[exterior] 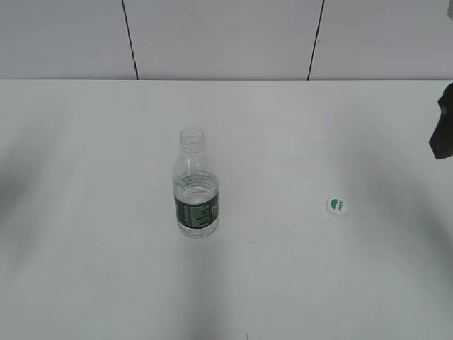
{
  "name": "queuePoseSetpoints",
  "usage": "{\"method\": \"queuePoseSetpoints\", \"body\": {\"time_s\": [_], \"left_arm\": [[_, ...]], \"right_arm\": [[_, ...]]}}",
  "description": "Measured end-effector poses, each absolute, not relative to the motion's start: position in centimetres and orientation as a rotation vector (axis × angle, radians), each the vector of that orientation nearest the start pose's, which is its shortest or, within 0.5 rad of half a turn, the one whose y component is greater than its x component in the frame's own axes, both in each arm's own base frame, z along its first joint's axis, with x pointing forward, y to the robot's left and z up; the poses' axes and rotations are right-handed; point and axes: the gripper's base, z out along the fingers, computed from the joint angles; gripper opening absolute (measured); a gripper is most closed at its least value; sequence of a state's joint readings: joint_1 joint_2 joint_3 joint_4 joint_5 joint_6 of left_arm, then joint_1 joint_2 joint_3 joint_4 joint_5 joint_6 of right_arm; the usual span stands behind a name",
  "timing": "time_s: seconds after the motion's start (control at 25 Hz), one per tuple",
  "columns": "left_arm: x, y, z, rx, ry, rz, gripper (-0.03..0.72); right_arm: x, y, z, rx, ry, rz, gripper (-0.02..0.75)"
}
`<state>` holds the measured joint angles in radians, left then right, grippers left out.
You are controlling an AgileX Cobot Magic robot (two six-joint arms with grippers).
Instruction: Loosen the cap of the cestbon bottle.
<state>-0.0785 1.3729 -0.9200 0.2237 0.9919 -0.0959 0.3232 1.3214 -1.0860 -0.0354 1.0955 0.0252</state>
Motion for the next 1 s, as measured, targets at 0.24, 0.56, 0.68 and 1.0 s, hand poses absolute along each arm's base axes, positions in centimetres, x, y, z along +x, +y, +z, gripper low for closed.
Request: {"method": "queuePoseSetpoints", "body": {"time_s": [0.24,0.56,0.68,1.0], "left_arm": [[20.9,0.0,28.0,0.112,2.932,0.262,0.471],[15.7,-0.3,32.6,0.066,2.736,0.114,0.471],[13.9,-0.3,33.8,0.056,2.656,0.091,0.471],[9.3,0.0,31.6,0.056,2.603,0.072,0.471]], "right_arm": [[21.1,6.9,32.7,-0.412,2.749,0.070,0.593],[17.6,5.9,30.4,-0.411,2.788,0.082,0.593],[16.3,5.4,28.5,-0.411,2.801,0.079,0.593],[12.5,4.2,26.1,-0.396,2.702,0.102,0.593]]}}
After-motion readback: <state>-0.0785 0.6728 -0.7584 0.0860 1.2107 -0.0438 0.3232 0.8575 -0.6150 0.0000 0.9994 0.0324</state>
